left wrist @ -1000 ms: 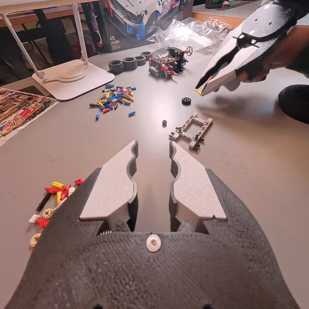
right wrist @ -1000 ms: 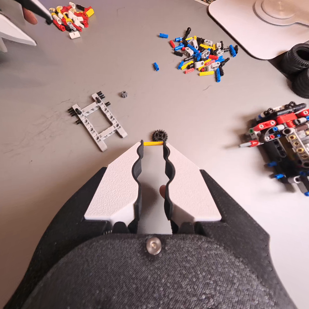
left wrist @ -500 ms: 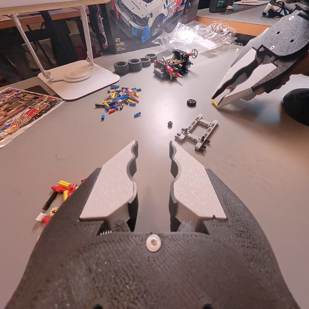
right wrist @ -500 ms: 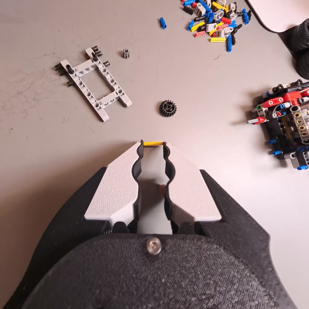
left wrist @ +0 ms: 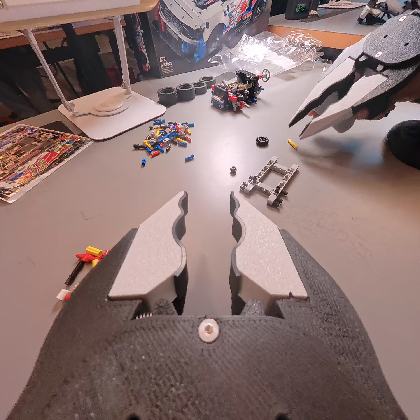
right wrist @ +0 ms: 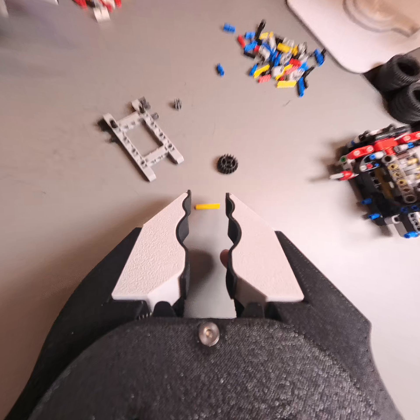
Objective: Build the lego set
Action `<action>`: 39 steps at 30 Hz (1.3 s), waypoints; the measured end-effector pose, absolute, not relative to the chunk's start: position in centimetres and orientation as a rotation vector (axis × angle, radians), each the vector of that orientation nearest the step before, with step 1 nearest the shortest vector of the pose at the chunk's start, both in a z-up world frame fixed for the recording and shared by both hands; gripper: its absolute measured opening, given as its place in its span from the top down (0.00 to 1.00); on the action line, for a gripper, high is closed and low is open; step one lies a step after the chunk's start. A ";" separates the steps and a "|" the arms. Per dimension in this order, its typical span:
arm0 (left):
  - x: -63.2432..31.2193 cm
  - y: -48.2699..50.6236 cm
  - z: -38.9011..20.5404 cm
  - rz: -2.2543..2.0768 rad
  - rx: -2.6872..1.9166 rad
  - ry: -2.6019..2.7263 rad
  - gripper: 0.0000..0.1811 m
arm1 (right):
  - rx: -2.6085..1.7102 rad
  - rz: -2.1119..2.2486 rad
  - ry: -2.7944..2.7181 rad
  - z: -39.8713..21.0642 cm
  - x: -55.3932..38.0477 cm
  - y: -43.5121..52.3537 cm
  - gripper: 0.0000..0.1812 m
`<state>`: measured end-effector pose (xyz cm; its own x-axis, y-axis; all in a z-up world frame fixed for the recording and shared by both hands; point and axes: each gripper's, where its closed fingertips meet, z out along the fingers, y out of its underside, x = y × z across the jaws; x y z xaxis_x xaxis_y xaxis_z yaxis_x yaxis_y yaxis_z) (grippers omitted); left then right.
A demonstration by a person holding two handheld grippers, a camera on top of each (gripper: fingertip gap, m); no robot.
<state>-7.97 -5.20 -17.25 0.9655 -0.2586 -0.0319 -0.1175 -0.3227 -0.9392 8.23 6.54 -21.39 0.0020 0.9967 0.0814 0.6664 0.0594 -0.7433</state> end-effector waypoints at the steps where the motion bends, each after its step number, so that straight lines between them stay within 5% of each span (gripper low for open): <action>1: -8.1 -5.3 -17.1 -0.143 -1.897 0.270 0.80 | -1.649 0.730 -1.681 -20.5 7.9 6.7 0.84; 13: -8.4 -5.2 -16.3 -0.179 -1.849 0.240 0.80 | -1.227 1.055 -1.177 -9.9 8.2 6.8 0.85; 39: -9.0 -4.8 -16.3 -0.242 -1.831 0.196 0.79 | -1.246 1.001 -1.232 -12.1 8.2 7.7 0.86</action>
